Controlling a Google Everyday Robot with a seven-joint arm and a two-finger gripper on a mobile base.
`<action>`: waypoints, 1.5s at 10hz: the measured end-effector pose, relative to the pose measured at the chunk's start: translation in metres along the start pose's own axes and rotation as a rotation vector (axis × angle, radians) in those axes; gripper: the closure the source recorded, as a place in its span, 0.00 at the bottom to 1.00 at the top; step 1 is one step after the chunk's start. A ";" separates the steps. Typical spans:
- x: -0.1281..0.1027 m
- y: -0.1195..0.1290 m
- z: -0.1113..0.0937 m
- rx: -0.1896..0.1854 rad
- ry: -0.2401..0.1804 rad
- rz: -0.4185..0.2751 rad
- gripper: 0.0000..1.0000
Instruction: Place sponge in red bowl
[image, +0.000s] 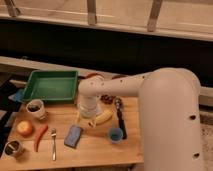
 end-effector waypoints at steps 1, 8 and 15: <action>0.003 0.004 0.005 -0.004 0.015 -0.006 0.37; 0.014 0.036 0.048 -0.021 0.107 -0.062 0.49; 0.012 0.042 -0.006 -0.034 0.016 -0.101 1.00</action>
